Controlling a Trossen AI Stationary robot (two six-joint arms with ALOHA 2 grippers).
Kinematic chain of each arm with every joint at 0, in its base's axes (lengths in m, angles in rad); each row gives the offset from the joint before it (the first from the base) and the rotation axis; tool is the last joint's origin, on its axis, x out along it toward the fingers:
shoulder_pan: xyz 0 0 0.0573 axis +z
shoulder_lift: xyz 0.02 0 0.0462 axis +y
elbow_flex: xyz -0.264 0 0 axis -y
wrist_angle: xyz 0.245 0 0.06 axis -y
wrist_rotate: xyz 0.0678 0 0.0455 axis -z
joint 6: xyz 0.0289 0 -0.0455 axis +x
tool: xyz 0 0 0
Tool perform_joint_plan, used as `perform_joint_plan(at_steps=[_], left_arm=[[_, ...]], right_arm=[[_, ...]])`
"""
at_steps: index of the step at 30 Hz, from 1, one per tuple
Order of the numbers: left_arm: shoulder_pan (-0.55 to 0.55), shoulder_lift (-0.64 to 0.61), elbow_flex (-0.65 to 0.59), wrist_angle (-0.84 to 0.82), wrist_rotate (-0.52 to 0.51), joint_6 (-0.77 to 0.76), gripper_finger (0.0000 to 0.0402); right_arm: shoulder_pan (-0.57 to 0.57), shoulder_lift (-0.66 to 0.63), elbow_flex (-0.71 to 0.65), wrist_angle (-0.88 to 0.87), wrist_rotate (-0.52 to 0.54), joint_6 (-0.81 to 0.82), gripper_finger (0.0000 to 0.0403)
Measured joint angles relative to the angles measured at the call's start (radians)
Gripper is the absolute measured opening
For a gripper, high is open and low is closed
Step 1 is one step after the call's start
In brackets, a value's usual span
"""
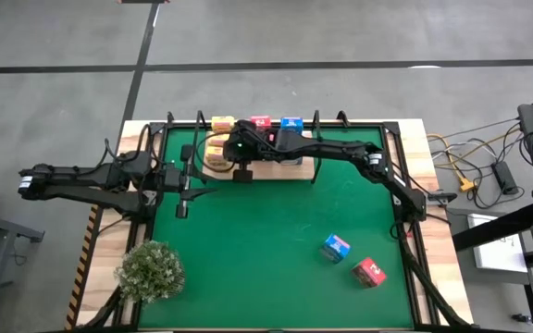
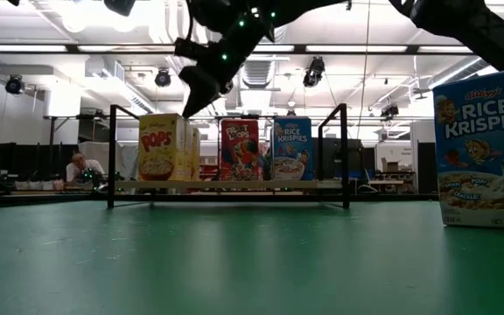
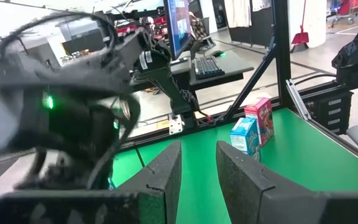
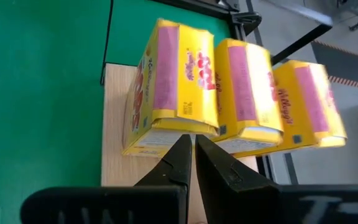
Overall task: Stack cereal on shelf
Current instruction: Put the yellow cereal box on the shelf aligned with the other yellow cereal boxes
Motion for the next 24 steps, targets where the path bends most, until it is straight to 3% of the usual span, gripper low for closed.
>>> perform_joint_plan(at_steps=[5,13,19,24], left_arm=[[0.0,0.0,0.0,-0.001,0.0,0.003,0.0084],[0.0,-0.013,0.0,0.007,0.0,0.003,0.0084],[0.0,-0.019,0.0,-0.009,0.0,0.003,0.0084],[0.0,-0.022,0.0,-0.017,0.0,0.003,0.0084]], right_arm=[[0.012,-0.016,0.04,0.028,-0.011,0.029,0.0013],[-0.002,0.0,0.007,0.2,-0.164,0.065,0.0013],[-0.012,0.053,0.0,0.327,-0.187,0.073,0.0013],[-0.018,0.077,-0.002,0.304,-0.187,0.076,0.0013]])
